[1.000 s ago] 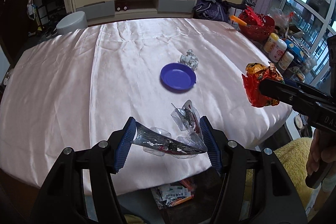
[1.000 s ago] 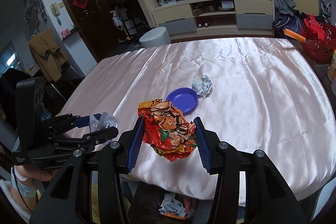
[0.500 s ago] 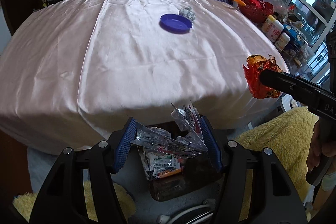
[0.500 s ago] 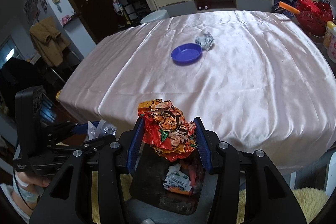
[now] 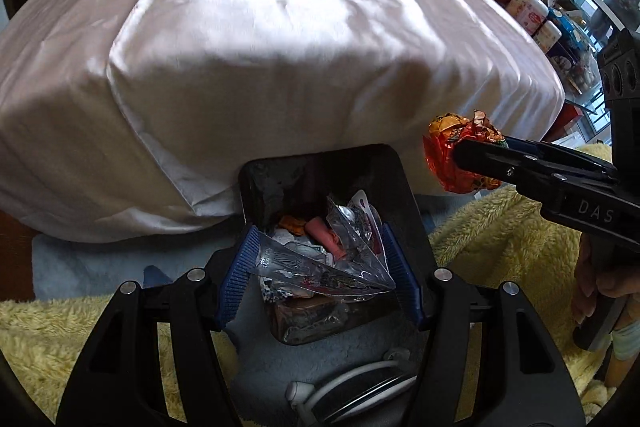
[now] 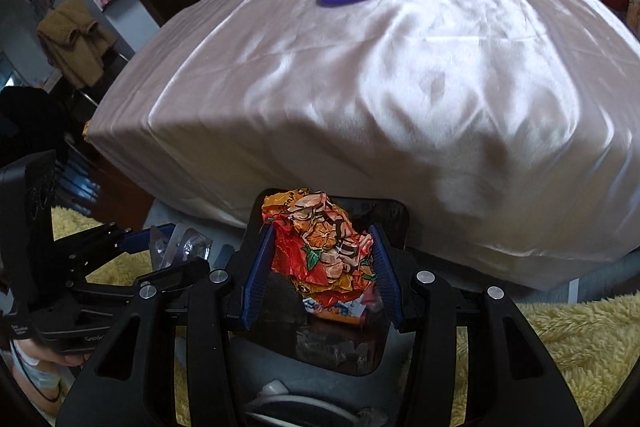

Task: Collect trash
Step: 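Lower the wrapper and grey packaging into the bin and open both tools, then move both open tools back to the blue plate and crumpled foil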

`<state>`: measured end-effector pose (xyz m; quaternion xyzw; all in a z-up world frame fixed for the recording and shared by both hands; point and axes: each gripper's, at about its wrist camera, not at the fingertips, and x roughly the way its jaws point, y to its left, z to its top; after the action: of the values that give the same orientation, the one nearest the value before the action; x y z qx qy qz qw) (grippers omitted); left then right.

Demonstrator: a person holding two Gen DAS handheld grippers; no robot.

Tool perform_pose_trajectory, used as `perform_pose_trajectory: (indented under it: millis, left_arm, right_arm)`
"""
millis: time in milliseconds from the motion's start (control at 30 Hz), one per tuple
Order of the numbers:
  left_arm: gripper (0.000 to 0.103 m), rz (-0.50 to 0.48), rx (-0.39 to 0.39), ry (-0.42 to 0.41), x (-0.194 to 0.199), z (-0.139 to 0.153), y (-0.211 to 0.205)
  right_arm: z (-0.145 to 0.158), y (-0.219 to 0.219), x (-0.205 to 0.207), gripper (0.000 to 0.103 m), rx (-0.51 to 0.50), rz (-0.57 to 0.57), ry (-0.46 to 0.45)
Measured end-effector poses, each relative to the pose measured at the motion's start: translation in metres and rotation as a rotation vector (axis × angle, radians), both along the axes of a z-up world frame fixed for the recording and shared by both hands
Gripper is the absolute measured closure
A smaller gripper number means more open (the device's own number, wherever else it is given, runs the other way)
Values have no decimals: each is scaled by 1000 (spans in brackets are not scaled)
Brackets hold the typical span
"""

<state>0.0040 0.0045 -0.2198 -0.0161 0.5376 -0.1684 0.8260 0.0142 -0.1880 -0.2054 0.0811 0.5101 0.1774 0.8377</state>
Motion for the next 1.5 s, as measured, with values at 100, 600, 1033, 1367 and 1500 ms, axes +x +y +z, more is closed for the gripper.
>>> perform_pose_trajectory:
  millis: [100, 600, 1033, 1367, 1500]
  left_arm:
    - [44, 0, 3, 34, 1, -16, -1]
    - [38, -47, -2, 94, 5, -39, -13]
    - [23, -11, -3, 79, 5, -31, -6]
    - [21, -14, -26, -14, 13, 13, -3]
    - [21, -12, -38, -46, 27, 31, -3]
  right_arm:
    - [-10, 2, 1, 54, -10, 2, 27]
    - [-32, 3, 6, 47, 11, -18, 80]
    - [-27, -15, 8, 32, 83, -81, 77]
    - [15, -28, 22, 32, 108, -117, -10]
    - [34, -36, 38, 32, 97, -135, -52]
